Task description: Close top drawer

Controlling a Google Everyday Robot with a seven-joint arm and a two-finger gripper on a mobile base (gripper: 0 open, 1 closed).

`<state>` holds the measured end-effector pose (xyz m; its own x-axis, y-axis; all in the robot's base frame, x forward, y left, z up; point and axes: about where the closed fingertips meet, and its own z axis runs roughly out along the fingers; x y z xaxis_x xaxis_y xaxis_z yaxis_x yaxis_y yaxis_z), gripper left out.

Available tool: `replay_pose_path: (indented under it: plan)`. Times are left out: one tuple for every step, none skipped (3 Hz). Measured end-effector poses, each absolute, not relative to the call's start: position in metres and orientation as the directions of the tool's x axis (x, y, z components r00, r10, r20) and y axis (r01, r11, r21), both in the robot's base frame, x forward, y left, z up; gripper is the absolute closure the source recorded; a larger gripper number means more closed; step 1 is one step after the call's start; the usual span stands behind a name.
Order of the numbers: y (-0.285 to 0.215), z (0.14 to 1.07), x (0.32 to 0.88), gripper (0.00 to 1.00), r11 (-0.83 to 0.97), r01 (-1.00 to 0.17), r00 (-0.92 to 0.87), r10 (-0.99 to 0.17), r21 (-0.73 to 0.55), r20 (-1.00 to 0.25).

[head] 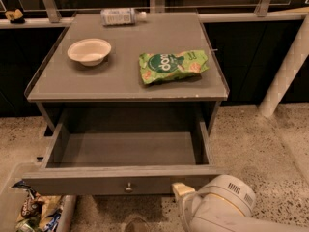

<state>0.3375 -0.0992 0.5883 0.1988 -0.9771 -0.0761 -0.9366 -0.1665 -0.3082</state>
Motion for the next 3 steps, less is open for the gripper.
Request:
replay_pose_path:
  plan:
    - [-0.0805,0.5956,0.3579,0.00,-0.214,-0.918,0.229,-0.973,-0.335,-0.008]
    - [-0.0836,0.5965,0.3619,0.00,-0.179,-0.920,0.191,-0.982,-0.348,0.000]
    - [-0.0836,0.5965,0.3618,0.00,-0.178,-0.920,0.190,-0.982,-0.348,-0.001]
